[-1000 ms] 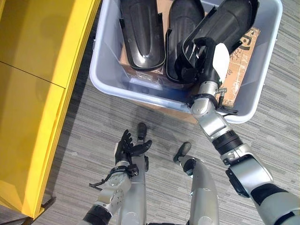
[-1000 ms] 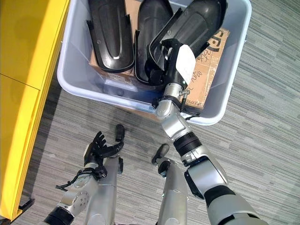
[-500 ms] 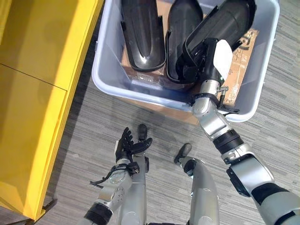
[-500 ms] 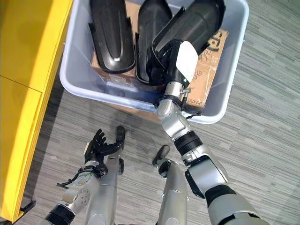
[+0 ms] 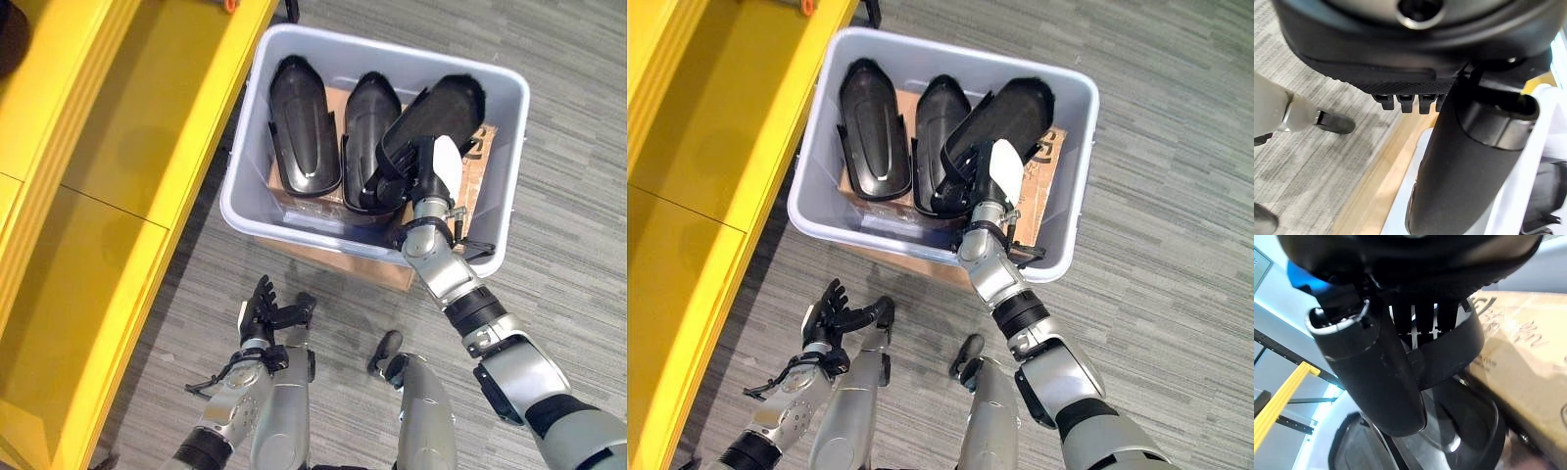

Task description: Move parts from the plastic box to the shelf.

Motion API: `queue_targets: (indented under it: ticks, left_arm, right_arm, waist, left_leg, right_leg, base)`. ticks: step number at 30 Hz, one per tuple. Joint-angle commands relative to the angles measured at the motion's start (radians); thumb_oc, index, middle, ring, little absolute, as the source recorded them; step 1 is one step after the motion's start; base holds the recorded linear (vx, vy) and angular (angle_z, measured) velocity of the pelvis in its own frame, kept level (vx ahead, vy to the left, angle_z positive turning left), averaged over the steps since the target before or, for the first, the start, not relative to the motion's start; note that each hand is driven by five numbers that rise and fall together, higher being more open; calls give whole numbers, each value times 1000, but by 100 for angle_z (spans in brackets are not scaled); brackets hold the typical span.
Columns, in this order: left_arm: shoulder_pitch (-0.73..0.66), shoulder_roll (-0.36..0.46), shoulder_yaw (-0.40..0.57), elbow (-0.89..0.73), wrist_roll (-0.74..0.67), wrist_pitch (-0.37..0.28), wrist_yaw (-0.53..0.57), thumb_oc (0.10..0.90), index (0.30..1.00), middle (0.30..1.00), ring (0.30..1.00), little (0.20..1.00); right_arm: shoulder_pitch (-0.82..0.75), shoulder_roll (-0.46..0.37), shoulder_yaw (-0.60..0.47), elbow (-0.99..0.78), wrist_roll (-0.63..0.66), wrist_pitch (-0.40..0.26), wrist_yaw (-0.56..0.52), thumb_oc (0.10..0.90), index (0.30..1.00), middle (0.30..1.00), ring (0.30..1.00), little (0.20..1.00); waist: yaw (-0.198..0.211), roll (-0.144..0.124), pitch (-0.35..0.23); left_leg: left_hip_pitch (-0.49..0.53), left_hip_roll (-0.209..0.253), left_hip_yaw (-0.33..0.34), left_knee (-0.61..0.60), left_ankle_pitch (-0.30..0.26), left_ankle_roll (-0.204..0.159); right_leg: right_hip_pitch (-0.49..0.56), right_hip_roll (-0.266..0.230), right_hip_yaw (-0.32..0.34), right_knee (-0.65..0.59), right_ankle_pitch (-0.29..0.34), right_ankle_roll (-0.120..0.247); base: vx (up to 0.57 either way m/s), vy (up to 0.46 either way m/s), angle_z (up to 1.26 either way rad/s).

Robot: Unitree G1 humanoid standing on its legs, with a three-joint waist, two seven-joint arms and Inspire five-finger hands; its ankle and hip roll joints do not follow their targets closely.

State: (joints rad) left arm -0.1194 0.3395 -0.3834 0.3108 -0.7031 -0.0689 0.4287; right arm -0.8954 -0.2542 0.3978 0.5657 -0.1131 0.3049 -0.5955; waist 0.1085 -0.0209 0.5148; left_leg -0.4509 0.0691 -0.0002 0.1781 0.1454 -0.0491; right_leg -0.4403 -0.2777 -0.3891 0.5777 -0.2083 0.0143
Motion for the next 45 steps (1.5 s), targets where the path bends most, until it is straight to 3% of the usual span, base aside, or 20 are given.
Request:
queue_targets:
  ticks: [1,4,34,45]
  left_arm:
    - [28,15,14,-80,1,-36,-23,900,1000,1000,1000,1000]
    - [36,13,28,-76,0,-30,-33,900,1000,1000,1000,1000]
    - [173,-48,146,-12,65,58,-118,900,1000,1000,1000,1000]
    - [200,-75,157,0,76,68,-140,900,1000,1000,1000,1000]
  right_arm:
    - [-129,-48,-10,-81,-36,-78,-9,400,300,300,300,300]
    - [-123,-56,-8,-109,-45,-88,18,400,300,300,300,300]
    - [59,-86,-43,-345,-22,-159,180,400,300,300,300,300]
    - [81,-136,-40,-391,-28,-178,225,400,300,300,300,300]
  waist:
    - [-1,5,5]
    - [-4,9,3]
    - [-70,45,-324]
    - [-80,62,-385]
  left_leg:
    - [108,-15,9,48,-164,29]
    - [156,-11,15,43,-168,27]
    - [423,44,82,-116,-141,-7]
    - [479,82,94,-159,-96,-33]
  right_leg:
    - [175,2,82,-245,105,106]
    - [217,1,86,-253,101,108]
    - [419,55,124,-392,86,111]
    - [471,97,122,-423,63,91]
  base:
    - [11,-32,-5]
    - [15,-33,-12]
    - [43,-41,-7]
    - [-2,-74,-6]
